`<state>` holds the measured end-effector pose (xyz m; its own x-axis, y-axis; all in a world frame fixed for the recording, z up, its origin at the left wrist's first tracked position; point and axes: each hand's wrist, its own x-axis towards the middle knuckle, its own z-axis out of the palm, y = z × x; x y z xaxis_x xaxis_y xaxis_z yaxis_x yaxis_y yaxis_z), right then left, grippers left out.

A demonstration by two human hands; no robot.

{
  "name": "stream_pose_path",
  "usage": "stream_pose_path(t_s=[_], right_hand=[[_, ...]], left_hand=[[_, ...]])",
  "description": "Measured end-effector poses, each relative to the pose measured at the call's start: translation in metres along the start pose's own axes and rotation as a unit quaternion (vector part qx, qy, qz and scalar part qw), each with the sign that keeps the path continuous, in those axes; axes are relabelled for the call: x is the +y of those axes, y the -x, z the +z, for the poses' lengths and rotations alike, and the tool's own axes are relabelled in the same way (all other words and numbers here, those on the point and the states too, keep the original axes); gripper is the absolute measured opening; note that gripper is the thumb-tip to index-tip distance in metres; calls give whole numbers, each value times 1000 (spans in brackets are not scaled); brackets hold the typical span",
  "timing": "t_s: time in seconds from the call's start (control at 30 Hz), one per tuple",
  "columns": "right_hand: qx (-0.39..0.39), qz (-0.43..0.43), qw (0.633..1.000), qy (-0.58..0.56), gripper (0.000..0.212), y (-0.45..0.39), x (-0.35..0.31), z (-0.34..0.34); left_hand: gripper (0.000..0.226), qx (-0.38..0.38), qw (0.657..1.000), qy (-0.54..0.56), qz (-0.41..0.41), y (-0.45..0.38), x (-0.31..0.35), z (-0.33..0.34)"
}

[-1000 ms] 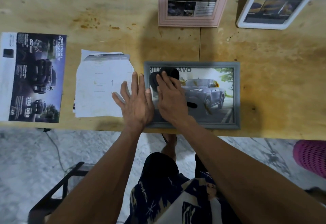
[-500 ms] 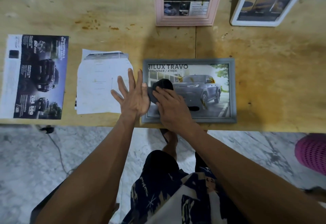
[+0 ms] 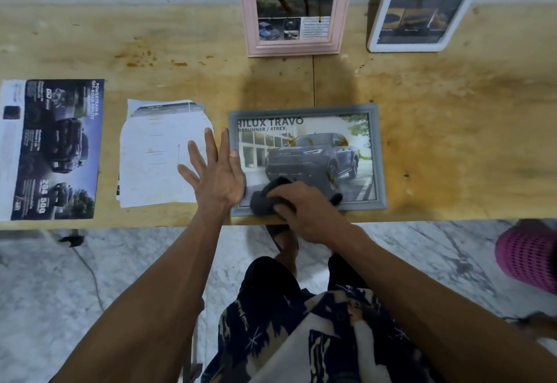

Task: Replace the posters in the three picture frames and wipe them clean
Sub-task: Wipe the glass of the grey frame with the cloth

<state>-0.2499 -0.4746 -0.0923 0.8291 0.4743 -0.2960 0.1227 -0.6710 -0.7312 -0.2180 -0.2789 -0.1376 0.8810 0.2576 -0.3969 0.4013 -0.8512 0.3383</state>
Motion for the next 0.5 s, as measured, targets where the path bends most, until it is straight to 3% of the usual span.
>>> stream_pose_path(t_s=[0.1,0.17,0.2,0.33,0.5], right_hand=[[191,115,971,-85,30,5,11,-43],[300,150,941,-54,35,-4,32,-65],[307,165,937,-25,38,-12,44,-72],[174,220,955,96,49,-41,64,-57],[166,203,957,121,53,-52,51,-35]], left_hand=[[54,15,1000,-4,-6,1,1,2],[54,21,1000,-5,-11,1,2,3],[54,23,1000,-8,-12,1,2,4],[53,27,999,-22,-14,0,2,6],[54,30,999,-31,-18,0,3,7]])
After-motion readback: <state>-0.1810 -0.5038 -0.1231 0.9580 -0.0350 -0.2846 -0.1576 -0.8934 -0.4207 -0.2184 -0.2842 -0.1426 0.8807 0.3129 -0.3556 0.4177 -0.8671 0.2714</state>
